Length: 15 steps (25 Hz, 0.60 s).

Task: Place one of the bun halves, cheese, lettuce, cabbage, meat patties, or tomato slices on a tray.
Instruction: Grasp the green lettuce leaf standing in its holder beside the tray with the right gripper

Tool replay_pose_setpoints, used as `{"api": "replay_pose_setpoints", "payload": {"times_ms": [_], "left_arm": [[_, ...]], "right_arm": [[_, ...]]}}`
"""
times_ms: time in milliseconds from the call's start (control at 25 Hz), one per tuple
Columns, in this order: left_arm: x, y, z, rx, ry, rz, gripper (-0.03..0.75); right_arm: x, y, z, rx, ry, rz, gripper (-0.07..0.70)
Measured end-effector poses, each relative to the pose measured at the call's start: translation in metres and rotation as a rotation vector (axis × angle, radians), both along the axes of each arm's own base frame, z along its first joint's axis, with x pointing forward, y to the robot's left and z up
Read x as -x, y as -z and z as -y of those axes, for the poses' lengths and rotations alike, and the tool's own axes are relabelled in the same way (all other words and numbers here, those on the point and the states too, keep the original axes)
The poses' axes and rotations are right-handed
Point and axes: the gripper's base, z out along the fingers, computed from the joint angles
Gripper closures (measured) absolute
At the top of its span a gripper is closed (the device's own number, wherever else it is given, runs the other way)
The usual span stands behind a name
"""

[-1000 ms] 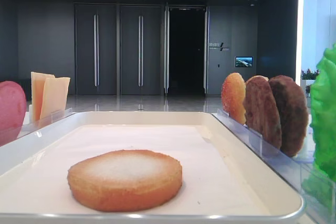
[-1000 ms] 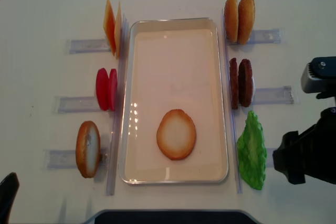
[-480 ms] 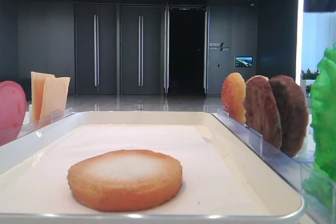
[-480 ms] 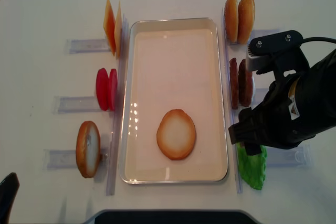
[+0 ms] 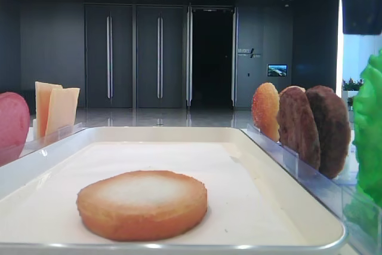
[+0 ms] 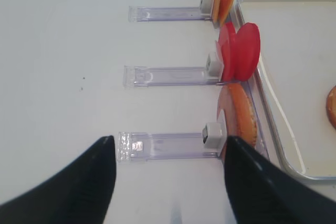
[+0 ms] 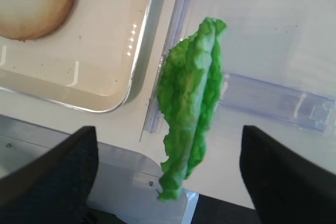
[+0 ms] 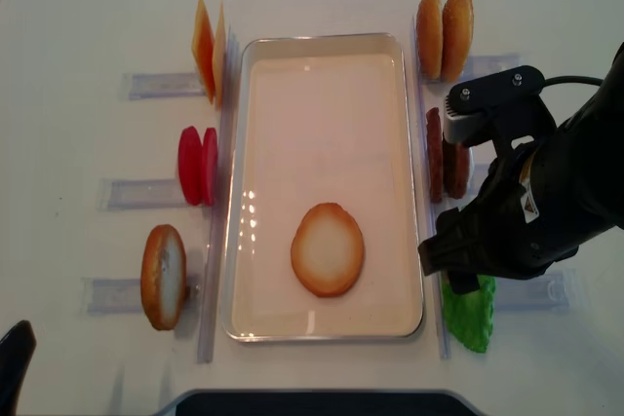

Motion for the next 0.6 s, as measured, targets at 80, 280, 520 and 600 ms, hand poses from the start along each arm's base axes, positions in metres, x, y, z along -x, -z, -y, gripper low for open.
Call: {"api": "replay_pose_setpoints", "payload": {"times_ms": [80, 280, 520, 600], "left_arm": [[0.0, 0.0, 0.0, 0.0, 0.0, 0.0, 0.227], [0.0, 0.0, 0.0, 0.0, 0.0, 0.0, 0.231], [0.0, 0.0, 0.0, 0.0, 0.0, 0.0, 0.238], [0.0, 0.0, 0.0, 0.0, 0.0, 0.0, 0.24]], "right_arm": [[-0.0011, 0.0022, -0.0012, 0.006, -0.001, -0.005, 0.075], [-0.0032, 0.006, -0.0033, 0.014, -0.004, -0.012, 0.075], [-0.0036, 0.006, -0.0031, 0.017, -0.006, -0.007, 0.133], [-0.0037, 0.006, -0.003, 0.017, -0.006, -0.007, 0.17]]}}
